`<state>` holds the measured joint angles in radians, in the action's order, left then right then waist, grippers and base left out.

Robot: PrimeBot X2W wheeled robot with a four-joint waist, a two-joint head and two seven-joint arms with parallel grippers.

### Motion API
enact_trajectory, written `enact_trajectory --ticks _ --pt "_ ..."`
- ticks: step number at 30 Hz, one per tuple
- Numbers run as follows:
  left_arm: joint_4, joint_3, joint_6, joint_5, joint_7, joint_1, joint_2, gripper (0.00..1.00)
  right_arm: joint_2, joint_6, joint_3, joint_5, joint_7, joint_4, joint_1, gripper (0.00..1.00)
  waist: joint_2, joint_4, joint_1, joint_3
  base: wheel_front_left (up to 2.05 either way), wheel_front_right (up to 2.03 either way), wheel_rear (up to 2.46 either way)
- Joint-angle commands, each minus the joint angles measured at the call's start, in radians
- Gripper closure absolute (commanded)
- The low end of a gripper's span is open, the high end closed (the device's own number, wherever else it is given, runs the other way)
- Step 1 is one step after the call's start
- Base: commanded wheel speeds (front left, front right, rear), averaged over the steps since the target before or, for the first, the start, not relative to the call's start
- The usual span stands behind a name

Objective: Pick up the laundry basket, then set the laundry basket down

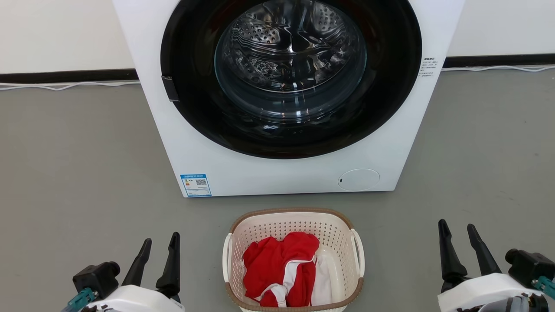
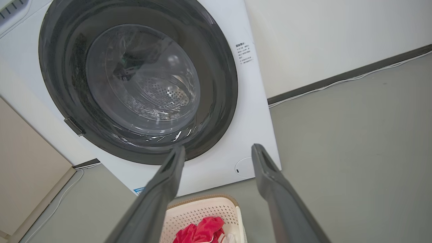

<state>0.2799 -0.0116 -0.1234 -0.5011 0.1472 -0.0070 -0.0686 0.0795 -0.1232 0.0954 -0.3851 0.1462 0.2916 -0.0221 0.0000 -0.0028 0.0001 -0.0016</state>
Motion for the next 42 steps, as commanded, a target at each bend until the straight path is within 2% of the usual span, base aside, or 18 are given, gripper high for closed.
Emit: enact_trajectory --ticks 1,19,35,42 --pt "-0.031 0.016 -0.005 0.034 0.019 -0.017 -0.014 0.00 0.016 -0.005 -0.014 0.034 0.020 -0.019 -0.016 0.00 0.0000 0.000 0.0000 0.000 0.00 0.00 0.00" --pt "-0.004 0.006 -0.006 0.251 0.071 -0.013 -0.039 0.00 0.022 -0.007 -0.006 0.227 0.072 0.020 -0.023 0.00 0.0000 0.002 0.0000 0.003 0.00 0.00 0.00" --pt "0.046 0.032 -0.005 0.438 0.115 -0.012 -0.035 0.00 0.022 -0.008 0.021 0.364 0.116 0.062 -0.024 0.00 0.0000 -0.004 -0.0001 0.004 0.00 0.00 0.00" --pt "0.064 0.043 -0.005 0.439 0.115 -0.018 -0.027 0.00 0.025 -0.008 0.026 0.358 0.116 0.074 -0.027 0.00 0.0000 -0.004 -0.0001 0.005 0.00 0.00 0.00"
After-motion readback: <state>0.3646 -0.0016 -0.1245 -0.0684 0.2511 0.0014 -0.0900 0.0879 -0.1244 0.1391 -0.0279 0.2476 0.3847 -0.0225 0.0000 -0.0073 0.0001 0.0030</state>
